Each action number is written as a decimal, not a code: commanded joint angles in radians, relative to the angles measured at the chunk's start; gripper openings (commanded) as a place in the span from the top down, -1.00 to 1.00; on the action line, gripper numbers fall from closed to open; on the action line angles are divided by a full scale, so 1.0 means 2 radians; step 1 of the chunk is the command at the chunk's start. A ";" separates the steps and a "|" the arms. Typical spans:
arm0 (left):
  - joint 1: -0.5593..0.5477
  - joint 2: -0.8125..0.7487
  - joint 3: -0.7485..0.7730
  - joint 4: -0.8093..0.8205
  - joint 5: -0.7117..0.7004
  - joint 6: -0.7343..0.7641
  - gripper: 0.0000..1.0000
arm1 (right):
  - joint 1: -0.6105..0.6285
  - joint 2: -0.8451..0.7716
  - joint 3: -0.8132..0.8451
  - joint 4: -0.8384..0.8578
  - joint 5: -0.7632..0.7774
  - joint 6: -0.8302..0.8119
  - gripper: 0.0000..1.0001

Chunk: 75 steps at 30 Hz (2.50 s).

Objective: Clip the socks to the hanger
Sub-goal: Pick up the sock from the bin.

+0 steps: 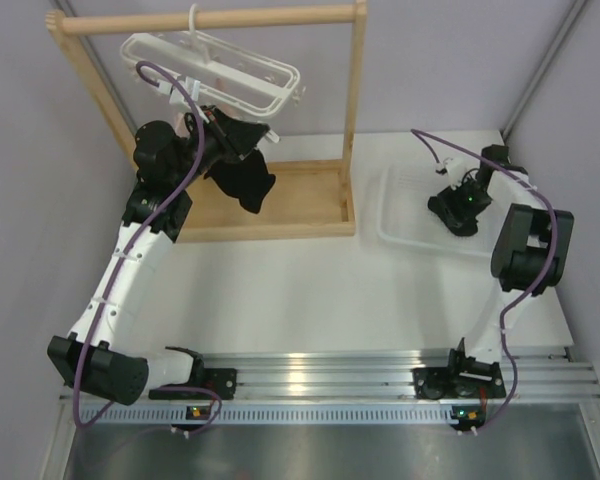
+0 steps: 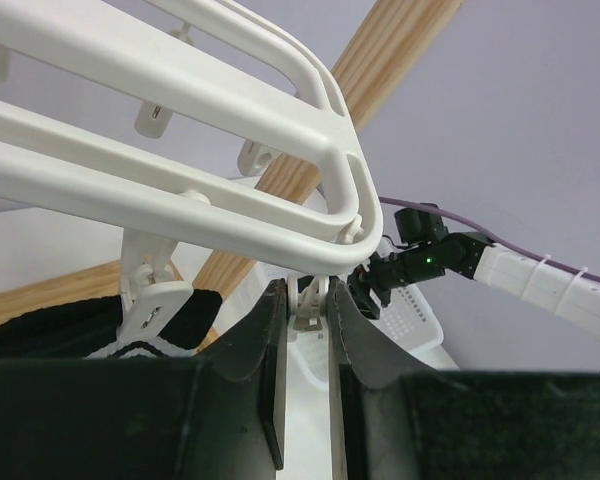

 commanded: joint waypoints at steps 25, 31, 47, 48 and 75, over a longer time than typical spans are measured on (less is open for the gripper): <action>0.002 -0.008 -0.001 0.015 0.005 0.013 1.00 | 0.044 -0.062 0.179 -0.107 -0.124 0.116 1.00; 0.002 -0.010 0.005 0.009 0.005 0.017 1.00 | 0.047 -0.089 0.174 -0.125 -0.076 0.008 1.00; 0.002 -0.016 -0.008 0.018 0.006 0.013 1.00 | 0.078 -0.169 0.055 -0.067 0.158 -0.348 1.00; 0.002 -0.016 -0.008 0.018 0.005 0.013 1.00 | 0.095 -0.166 0.020 -0.052 0.162 -0.367 1.00; 0.002 -0.009 -0.006 0.015 0.001 0.008 1.00 | 0.066 -0.057 0.110 -0.052 -0.083 0.061 -0.08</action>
